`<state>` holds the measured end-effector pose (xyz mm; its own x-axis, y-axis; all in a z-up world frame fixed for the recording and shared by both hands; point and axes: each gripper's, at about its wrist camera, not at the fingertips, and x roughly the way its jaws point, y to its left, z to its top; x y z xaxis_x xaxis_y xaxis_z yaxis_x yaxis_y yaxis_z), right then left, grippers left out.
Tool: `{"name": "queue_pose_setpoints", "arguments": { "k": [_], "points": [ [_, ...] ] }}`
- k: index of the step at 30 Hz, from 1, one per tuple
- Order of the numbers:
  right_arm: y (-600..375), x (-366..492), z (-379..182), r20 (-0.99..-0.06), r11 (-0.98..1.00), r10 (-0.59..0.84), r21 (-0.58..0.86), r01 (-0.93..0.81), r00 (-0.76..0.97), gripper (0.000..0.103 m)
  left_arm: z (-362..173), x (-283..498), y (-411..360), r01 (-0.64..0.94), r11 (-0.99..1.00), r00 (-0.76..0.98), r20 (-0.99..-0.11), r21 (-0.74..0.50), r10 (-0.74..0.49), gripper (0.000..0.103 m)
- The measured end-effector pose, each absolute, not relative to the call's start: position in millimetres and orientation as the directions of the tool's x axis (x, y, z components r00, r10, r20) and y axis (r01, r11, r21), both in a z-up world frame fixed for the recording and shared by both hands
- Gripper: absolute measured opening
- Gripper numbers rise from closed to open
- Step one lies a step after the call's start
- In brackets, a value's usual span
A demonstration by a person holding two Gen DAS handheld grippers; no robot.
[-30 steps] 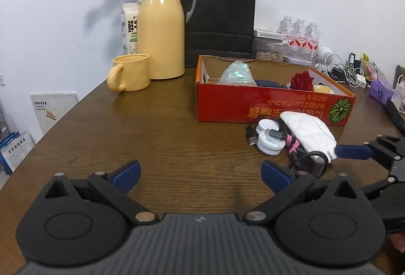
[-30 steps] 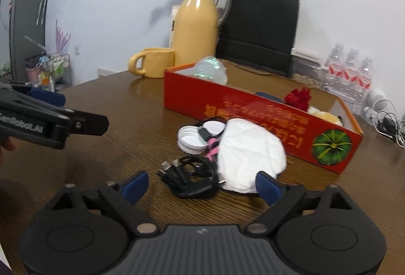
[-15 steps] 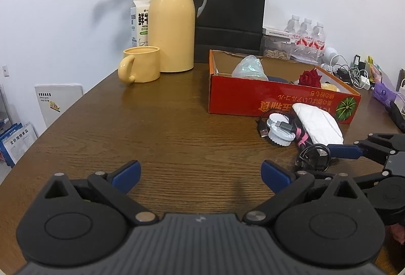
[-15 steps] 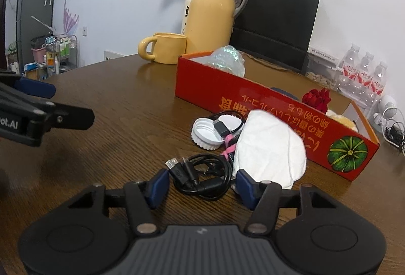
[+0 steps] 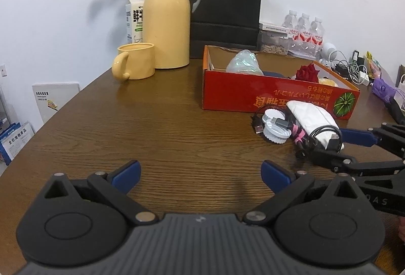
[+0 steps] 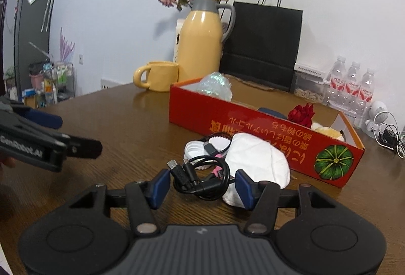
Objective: Organize objects
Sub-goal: 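Grasp the coiled black cable with the right tool, then grasp the white ridged round lid with the left tool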
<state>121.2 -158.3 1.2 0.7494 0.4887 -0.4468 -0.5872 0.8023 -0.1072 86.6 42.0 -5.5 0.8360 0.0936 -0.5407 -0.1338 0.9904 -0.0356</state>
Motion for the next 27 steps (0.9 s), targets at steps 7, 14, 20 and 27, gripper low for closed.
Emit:
{"name": "queue_pose_setpoints", "arguments": {
  "k": [7,14,20,27],
  "points": [
    [-180,129,8,-0.407,0.831,0.474,-0.085,-0.549,0.781,0.056,-7,107,26,-0.118,0.993,0.829,-0.551,-0.013,0.092,0.103],
    [-208,156,15,-0.393,0.870,0.433,-0.056,-0.491,0.811,0.056,-9,132,8,-0.098,0.995,0.829,-0.554,-0.003,0.080,0.103],
    [-227,180,16,-0.378,0.899,0.401,-0.015,-0.439,0.834,0.056,-15,148,-7,-0.075,0.997,0.820,-0.567,0.030,0.079,0.103],
    [-237,189,5,-0.390,0.911,0.389,0.029,-0.411,0.835,0.056,-21,163,-11,-0.090,0.994,0.801,-0.589,0.059,0.108,0.103]
  ]
}}
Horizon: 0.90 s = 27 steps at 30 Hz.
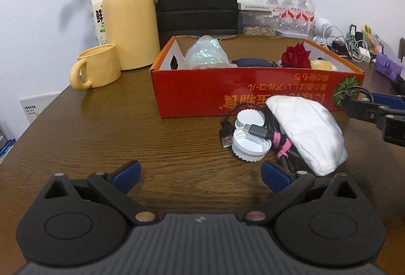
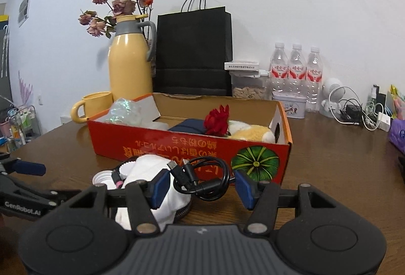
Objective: Organize objects
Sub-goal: 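Grasp the white ridged round lid with the left tool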
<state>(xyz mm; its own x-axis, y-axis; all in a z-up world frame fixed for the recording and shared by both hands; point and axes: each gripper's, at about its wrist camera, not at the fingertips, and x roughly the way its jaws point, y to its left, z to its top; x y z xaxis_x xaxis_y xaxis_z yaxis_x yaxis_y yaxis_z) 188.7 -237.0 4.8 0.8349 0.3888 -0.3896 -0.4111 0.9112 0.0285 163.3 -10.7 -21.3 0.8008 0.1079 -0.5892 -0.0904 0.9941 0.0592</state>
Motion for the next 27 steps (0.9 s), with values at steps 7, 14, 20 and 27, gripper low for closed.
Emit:
{"name": "queue_pose_setpoints", "arguments": {
  "k": [7,14,20,27],
  "points": [
    [-237,187,2,-0.392,0.917,0.374,0.022,-0.398,0.841,0.056,-25,178,-15,-0.062,0.995,0.794,-0.599,0.082,0.099,0.103],
    [-235,187,0,-0.393,0.918,0.368,0.013,-0.395,0.842,0.056,-27,196,-26,-0.016,0.992,0.805,-0.588,0.122,0.085,0.103],
    [-236,187,0,-0.394,0.915,0.375,0.015,-0.402,0.839,0.056,-28,201,-31,0.069,0.996,0.815,-0.580,0.060,-0.022,0.045],
    [-236,187,0,-0.393,0.914,0.380,0.018,-0.406,0.837,0.056,-25,191,-24,0.063,0.998,0.840,-0.540,-0.002,-0.054,0.041]
  ]
}}
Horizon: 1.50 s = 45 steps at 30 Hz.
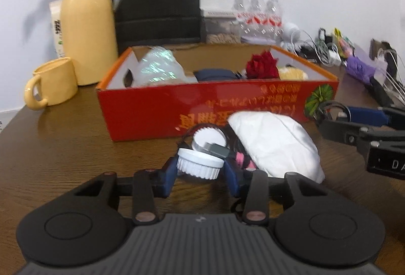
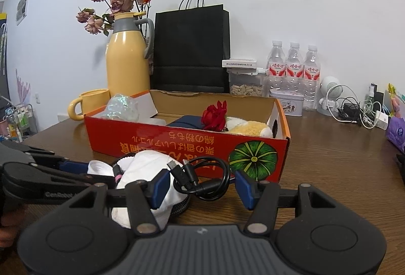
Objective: Organize objects
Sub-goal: 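Grasp the white ridged round lid with the left tool, then carry the white lid and black cable into the cardboard box and open both tools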
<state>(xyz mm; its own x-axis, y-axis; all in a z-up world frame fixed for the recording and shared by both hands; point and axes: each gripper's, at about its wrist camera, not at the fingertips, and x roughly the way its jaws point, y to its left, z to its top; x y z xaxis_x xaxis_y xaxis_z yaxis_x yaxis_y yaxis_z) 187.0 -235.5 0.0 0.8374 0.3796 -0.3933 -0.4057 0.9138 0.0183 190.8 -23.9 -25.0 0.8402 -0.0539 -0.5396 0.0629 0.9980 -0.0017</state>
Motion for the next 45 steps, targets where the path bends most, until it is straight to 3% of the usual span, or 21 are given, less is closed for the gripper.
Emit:
{"name": "queue_pose_setpoints", "arguments": {
  "k": [18,31,45],
  "points": [
    [-233,181,6,-0.352,0.912,0.384,0.000,-0.410,0.853,0.056,-7,167,-19,-0.003,1.000,0.915,-0.404,-0.002,0.002,0.041],
    [-204,209,62,-0.241,0.906,0.404,-0.029,-0.422,0.883,0.056,65,196,-24,-0.015,1.000,0.973,-0.233,-0.019,0.010,0.041],
    [-171,298,67,-0.281,0.928,0.355,-0.010,-0.373,0.892,0.056,71,287,-18,-0.093,0.993,0.958,-0.279,-0.073,0.069,0.041]
  ]
}}
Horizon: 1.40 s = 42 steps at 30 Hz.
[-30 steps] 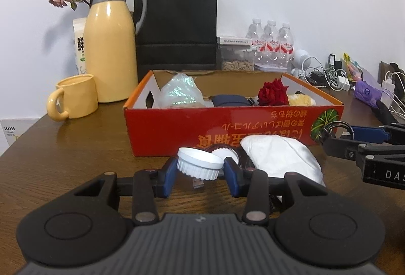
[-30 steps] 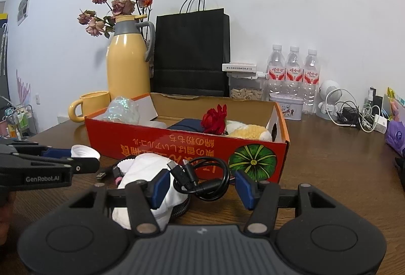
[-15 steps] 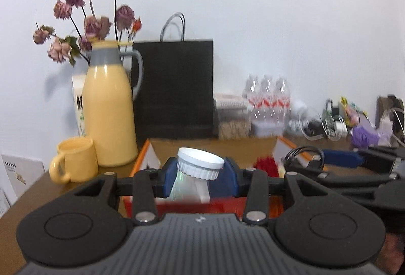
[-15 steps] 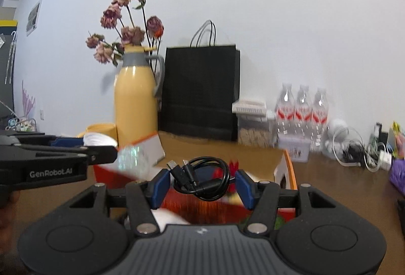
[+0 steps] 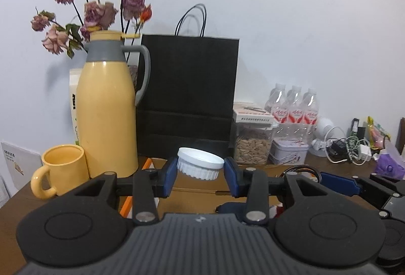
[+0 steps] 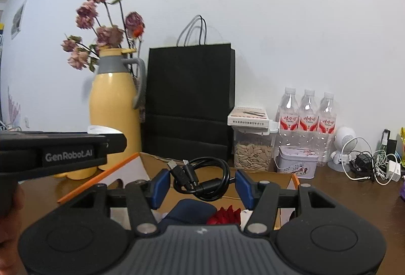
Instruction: Organize objects
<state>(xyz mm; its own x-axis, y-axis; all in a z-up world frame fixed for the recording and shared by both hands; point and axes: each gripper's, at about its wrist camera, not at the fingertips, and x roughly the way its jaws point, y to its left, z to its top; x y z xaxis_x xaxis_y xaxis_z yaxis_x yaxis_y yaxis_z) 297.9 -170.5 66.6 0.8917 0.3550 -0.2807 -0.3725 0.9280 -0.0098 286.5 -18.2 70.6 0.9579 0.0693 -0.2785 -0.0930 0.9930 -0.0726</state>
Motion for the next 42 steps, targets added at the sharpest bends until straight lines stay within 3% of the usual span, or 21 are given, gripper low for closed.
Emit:
{"name": "queue_pose_setpoints", "arguments": {
  "k": [16,19,20,22,23,24,36,42],
  "points": [
    [-168,332,44,-0.359,0.927,0.345,-0.015,-0.375,0.867,0.055,52,320,-14,-0.101,0.993,0.935,-0.347,-0.064,0.073,0.041],
    [-168,333,43,-0.379,0.925,0.346,-0.017,-0.380,0.858,0.056,53,319,-14,-0.103,0.993,0.935,-0.346,-0.060,0.076,0.046],
    [-168,334,43,-0.389,0.926,0.339,-0.022,-0.377,0.856,0.056,53,319,-14,-0.106,0.993,0.936,-0.343,-0.058,0.080,0.052],
    [-168,335,44,-0.402,0.929,0.327,-0.027,-0.368,0.855,0.067,55,318,-13,-0.114,0.992,0.938,-0.336,-0.060,0.087,0.077],
    [-170,335,45,-0.401,0.933,0.321,-0.025,-0.360,0.858,0.087,56,317,-12,-0.119,0.991,0.940,-0.330,-0.064,0.091,0.099],
    [-171,334,46,-0.395,0.935,0.317,-0.021,-0.354,0.862,0.103,56,315,-13,-0.125,0.990,0.944,-0.314,-0.063,0.099,0.103],
    [-175,332,50,-0.383,0.941,0.310,-0.011,-0.340,0.870,0.103,63,309,-11,-0.149,0.986,0.944,-0.307,-0.077,0.119,0.103],
    [-181,321,59,-0.356,0.941,0.307,-0.028,-0.338,0.883,0.103,76,281,-9,-0.129,0.988,0.965,-0.242,-0.085,0.106,0.103]
  ]
}}
